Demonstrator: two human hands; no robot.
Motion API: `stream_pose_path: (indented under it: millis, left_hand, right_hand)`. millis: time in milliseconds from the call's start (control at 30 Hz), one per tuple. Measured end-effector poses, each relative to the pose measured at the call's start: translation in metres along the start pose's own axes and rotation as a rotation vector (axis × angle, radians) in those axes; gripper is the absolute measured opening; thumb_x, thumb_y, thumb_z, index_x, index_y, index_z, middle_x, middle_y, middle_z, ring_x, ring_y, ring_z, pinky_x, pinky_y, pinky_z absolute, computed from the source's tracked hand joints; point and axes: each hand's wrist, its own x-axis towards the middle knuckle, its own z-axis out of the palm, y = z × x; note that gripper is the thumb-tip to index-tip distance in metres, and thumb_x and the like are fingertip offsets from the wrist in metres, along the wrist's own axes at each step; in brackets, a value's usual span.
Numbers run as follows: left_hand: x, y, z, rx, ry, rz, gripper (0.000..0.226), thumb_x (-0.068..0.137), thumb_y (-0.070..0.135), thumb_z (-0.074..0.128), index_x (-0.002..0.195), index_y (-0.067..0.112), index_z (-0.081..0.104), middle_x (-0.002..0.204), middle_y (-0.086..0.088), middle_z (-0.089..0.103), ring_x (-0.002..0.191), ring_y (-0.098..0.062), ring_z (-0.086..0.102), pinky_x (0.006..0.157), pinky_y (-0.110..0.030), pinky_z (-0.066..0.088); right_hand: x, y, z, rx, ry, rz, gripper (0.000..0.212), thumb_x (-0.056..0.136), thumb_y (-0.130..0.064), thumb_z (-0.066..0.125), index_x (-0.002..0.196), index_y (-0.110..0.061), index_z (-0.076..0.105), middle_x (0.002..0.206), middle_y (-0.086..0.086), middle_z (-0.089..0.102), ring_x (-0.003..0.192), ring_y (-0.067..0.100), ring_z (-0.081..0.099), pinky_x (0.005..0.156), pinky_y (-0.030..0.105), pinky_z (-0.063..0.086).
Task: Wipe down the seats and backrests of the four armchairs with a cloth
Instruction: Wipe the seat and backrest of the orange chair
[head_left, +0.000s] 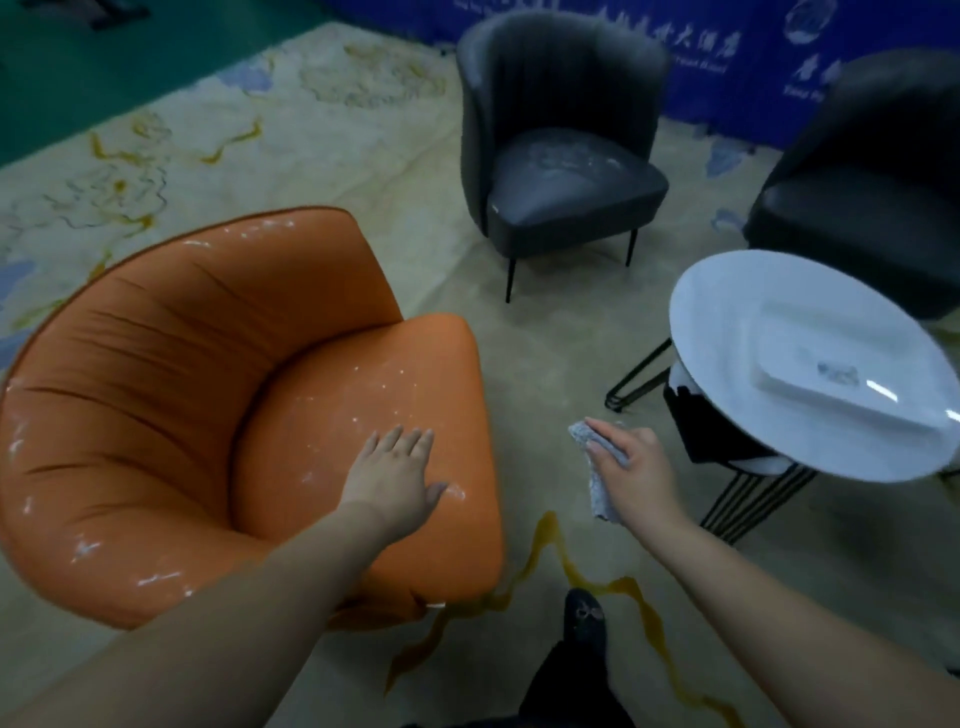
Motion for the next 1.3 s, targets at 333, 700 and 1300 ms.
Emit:
stream_pose_path:
  millis: [333,700,1300]
  left_hand:
    - [0.072,0.028,-0.032,-0.178,0.032,-0.404,0.073,0.095,0.061,0.027,0.154,0.022,0.008,0.16,0.002,0.019,0.147,-0.019,0.011,0.12,-0.039,0.008]
    - [0.098,-0.034,-0.021,-0.282,0.003,-0.646,0.073,0.095,0.061,0.029,0.154,0.023,0.008,0.158,0.002,0.023,0.147,-0.02,0.015,0.12,-0.04,0.011]
    - [0.131,-0.098,-0.001,-0.425,0.031,-1.196,0.071,0.094,0.06,0.031,0.153,0.025,0.014,0.159,0.003,0.021,0.146,-0.02,0.015,0.119,-0.041,0.011]
  right_hand:
    - [0.174,-0.032,-0.026,-0.058,-0.259,-0.21,0.031,0.092,-0.014,0.06,0.122,-0.016,0.063,0.106,0.01,0.045,0.094,0.015,0.051,0.083,0.012,0.032]
    - [0.276,-0.083,0.067,-0.036,-0.366,-0.398,0.03,0.087,-0.01,0.065,0.116,-0.017,0.067,0.087,-0.012,0.036,0.078,-0.009,0.049,0.075,-0.006,0.029]
    - [0.379,-0.185,0.247,-0.179,-0.888,-0.717,0.035,0.09,-0.022,0.063,0.125,-0.026,0.061,0.099,0.001,0.042,0.089,0.011,0.05,0.084,0.015,0.035]
